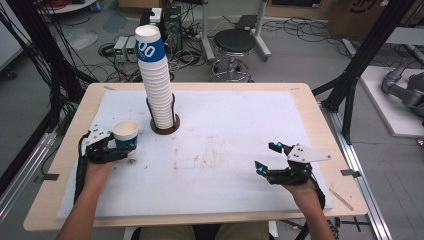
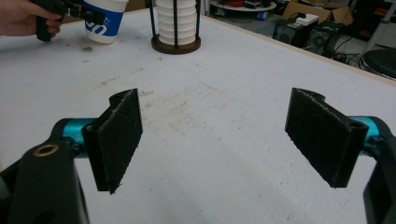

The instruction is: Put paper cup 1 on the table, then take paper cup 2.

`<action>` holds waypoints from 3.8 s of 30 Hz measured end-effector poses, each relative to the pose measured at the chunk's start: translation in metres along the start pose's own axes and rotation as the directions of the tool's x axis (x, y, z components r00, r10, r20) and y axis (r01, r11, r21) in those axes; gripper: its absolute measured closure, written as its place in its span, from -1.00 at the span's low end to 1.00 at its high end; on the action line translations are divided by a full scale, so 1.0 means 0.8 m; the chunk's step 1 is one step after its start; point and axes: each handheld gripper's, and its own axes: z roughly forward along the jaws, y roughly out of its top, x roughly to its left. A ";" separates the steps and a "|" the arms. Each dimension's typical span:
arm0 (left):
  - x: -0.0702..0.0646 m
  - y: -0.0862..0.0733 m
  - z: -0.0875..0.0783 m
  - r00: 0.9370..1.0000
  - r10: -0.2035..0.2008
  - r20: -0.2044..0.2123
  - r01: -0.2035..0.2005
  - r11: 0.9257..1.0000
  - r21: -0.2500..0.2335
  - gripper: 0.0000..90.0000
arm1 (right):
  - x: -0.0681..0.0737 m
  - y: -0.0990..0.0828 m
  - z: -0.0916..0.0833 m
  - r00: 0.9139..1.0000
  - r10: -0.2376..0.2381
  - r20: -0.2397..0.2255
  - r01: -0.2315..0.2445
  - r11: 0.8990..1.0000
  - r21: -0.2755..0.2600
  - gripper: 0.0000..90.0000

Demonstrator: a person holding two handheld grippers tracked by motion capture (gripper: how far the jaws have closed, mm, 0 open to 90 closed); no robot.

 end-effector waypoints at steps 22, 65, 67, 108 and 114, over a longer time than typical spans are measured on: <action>-0.003 -0.021 -0.048 1.000 -0.024 -0.019 0.024 1.000 0.009 -0.59 | -0.001 0.000 0.000 1.000 -0.002 -0.005 0.002 1.000 0.005 -0.57; -0.064 0.025 -0.091 0.975 0.023 0.220 0.052 0.943 -0.329 -0.59 | -0.021 -0.012 -0.024 0.990 0.081 0.115 -0.083 0.997 0.008 -0.57; -0.066 0.026 -0.089 0.973 0.023 0.229 0.054 0.944 -0.326 -0.59 | -0.021 -0.014 -0.026 0.989 0.085 0.118 -0.086 0.996 0.011 -0.57; -0.078 0.188 -0.061 0.958 0.058 0.282 0.048 0.934 -0.355 -0.65 | -0.025 -0.011 -0.020 0.994 0.066 0.084 -0.068 0.997 0.025 -0.57; -0.064 0.218 -0.052 0.962 0.026 0.270 0.069 0.940 -0.335 -0.65 | -0.024 -0.010 -0.019 0.995 0.064 0.077 -0.066 0.998 0.024 -0.57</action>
